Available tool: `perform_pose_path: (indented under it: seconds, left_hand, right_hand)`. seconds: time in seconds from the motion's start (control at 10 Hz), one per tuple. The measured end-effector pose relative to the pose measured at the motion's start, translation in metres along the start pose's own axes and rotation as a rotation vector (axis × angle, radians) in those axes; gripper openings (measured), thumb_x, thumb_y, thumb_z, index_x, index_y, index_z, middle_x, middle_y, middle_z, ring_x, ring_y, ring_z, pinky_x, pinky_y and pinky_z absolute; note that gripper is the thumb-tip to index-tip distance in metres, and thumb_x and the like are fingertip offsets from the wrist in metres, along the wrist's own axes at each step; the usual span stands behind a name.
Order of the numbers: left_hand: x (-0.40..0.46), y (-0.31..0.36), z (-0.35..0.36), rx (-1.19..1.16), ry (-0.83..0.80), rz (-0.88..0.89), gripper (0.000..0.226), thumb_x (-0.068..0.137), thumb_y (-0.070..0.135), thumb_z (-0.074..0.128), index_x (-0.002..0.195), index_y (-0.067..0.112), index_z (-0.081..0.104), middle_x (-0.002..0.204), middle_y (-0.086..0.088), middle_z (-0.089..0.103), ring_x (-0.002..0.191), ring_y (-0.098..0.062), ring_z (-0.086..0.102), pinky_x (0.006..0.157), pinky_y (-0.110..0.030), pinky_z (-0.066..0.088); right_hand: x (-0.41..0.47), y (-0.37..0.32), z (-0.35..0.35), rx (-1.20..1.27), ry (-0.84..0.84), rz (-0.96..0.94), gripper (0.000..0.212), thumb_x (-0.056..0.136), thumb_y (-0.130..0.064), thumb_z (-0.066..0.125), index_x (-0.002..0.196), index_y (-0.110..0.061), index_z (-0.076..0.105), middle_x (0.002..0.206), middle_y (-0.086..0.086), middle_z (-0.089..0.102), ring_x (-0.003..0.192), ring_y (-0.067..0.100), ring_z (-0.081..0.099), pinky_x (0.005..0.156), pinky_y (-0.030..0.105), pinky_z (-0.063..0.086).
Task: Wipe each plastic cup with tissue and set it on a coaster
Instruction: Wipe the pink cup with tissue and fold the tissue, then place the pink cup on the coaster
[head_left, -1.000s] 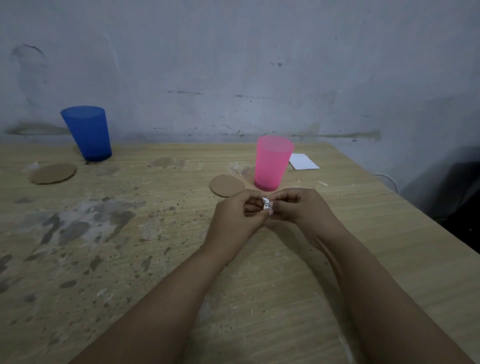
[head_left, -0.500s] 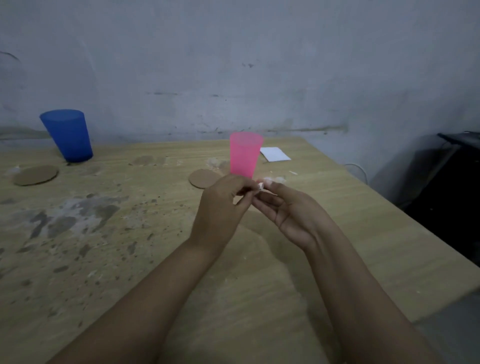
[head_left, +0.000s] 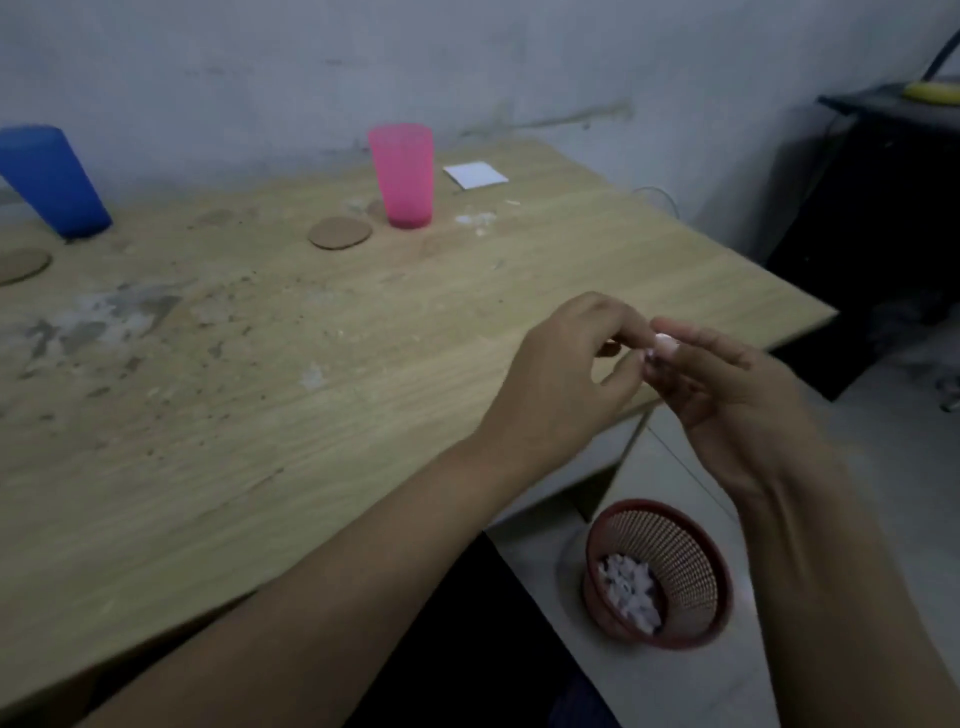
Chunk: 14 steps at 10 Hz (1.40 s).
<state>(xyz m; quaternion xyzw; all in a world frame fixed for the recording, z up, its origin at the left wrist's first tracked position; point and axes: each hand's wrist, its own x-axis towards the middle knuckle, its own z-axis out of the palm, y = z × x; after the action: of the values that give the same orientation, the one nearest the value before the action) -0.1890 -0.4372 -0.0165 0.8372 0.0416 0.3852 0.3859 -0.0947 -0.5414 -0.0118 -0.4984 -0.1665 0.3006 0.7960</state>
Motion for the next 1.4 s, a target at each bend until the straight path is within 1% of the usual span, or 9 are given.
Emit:
perform_pose_path:
  seconds: [0.1, 0.3, 0.5, 0.6, 0.7, 0.8, 1.0, 1.2, 1.4]
  left_hand:
    - [-0.019, 0.009, 0.044, -0.088, -0.038, -0.084, 0.015, 0.085, 0.003, 0.058, 0.095, 0.008, 0.067, 0.098, -0.004, 0.061, 0.094, -0.014, 0.06, 0.083, -0.034, 0.053]
    - [-0.064, -0.009, 0.122, -0.123, -0.257, -0.221, 0.028, 0.086, 0.001, 0.056, 0.112, 0.008, 0.063, 0.113, -0.005, 0.055, 0.097, 0.0, 0.049, 0.089, -0.006, 0.037]
    - [-0.099, -0.071, 0.173, -0.101, -0.485, -0.501, 0.041, 0.088, 0.003, 0.055, 0.128, 0.012, 0.054, 0.129, -0.004, 0.053, 0.114, -0.007, 0.049, 0.098, -0.016, 0.039]
    - [-0.107, -0.112, 0.196, -0.003, -0.645, -0.685, 0.045, 0.092, 0.013, 0.054, 0.136, 0.016, 0.047, 0.137, -0.004, 0.049, 0.124, -0.017, 0.049, 0.102, -0.031, 0.044]
    - [-0.106, -0.143, 0.211, 0.039, -0.747, -0.8, 0.045, 0.093, 0.012, 0.053, 0.137, 0.013, 0.046, 0.137, -0.008, 0.051, 0.125, -0.023, 0.05, 0.102, -0.036, 0.046]
    - [-0.103, -0.166, 0.224, 0.073, -0.876, -0.846, 0.043, 0.093, 0.009, 0.052, 0.136, 0.009, 0.047, 0.135, -0.011, 0.053, 0.122, -0.024, 0.052, 0.1, -0.033, 0.045]
    - [-0.107, -0.191, 0.245, 0.077, -0.991, -0.94, 0.037, 0.094, 0.014, 0.049, 0.13, 0.012, 0.052, 0.128, -0.011, 0.058, 0.115, -0.025, 0.055, 0.09, -0.028, 0.044]
    - [-0.109, -0.197, 0.257, 0.035, -1.024, -0.955, 0.047, 0.092, 0.022, 0.05, 0.138, 0.02, 0.045, 0.135, -0.006, 0.054, 0.12, -0.024, 0.054, 0.097, -0.036, 0.048]
    - [-0.104, -0.19, 0.255, 0.038, -0.98, -0.917, 0.039, 0.09, 0.03, 0.051, 0.129, 0.026, 0.051, 0.127, -0.002, 0.059, 0.114, -0.021, 0.057, 0.095, -0.04, 0.05]
  right_hand:
    - [-0.019, 0.009, -0.039, 0.019, 0.082, 0.025, 0.054, 0.044, -0.019, 0.072, 0.094, -0.001, 0.061, 0.071, 0.004, 0.073, 0.069, 0.011, 0.07, 0.065, 0.016, 0.054]
    - [-0.035, 0.051, -0.118, 0.088, 0.317, 0.154, 0.014, 0.082, 0.008, 0.053, 0.091, 0.001, 0.06, 0.067, 0.005, 0.072, 0.066, 0.014, 0.07, 0.064, 0.018, 0.057]
    - [-0.017, 0.125, -0.172, 0.117, 0.507, 0.363, 0.011, 0.083, 0.011, 0.055, 0.088, 0.005, 0.061, 0.073, 0.016, 0.069, 0.063, 0.015, 0.07, 0.066, 0.021, 0.059]
    - [-0.003, 0.174, -0.2, 0.083, 0.563, 0.515, 0.014, 0.083, 0.004, 0.059, 0.095, 0.002, 0.066, 0.085, 0.016, 0.073, 0.079, 0.021, 0.072, 0.084, 0.033, 0.057]
    - [0.012, 0.211, -0.216, -0.004, 0.597, 0.643, 0.022, 0.085, -0.006, 0.059, 0.106, -0.008, 0.065, 0.114, 0.011, 0.065, 0.095, 0.023, 0.065, 0.086, 0.039, 0.054]
    - [0.027, 0.234, -0.229, -0.027, 0.656, 0.735, 0.029, 0.089, -0.004, 0.053, 0.118, 0.0, 0.056, 0.115, 0.019, 0.062, 0.073, 0.022, 0.062, 0.063, 0.032, 0.055]
    - [0.045, 0.254, -0.259, -0.209, 0.807, 0.778, 0.033, 0.092, -0.001, 0.048, 0.124, 0.002, 0.052, 0.117, 0.018, 0.06, 0.069, 0.019, 0.056, 0.037, 0.019, 0.047]
    - [0.051, 0.258, -0.268, -0.465, 0.798, 0.713, 0.035, 0.086, -0.005, 0.054, 0.121, -0.001, 0.059, 0.118, 0.019, 0.064, 0.097, 0.031, 0.06, 0.089, 0.041, 0.05]
    - [0.049, 0.238, -0.259, -0.571, 0.688, 0.643, 0.039, 0.086, -0.009, 0.057, 0.125, -0.005, 0.057, 0.123, 0.018, 0.061, 0.108, 0.031, 0.06, 0.093, 0.042, 0.05]
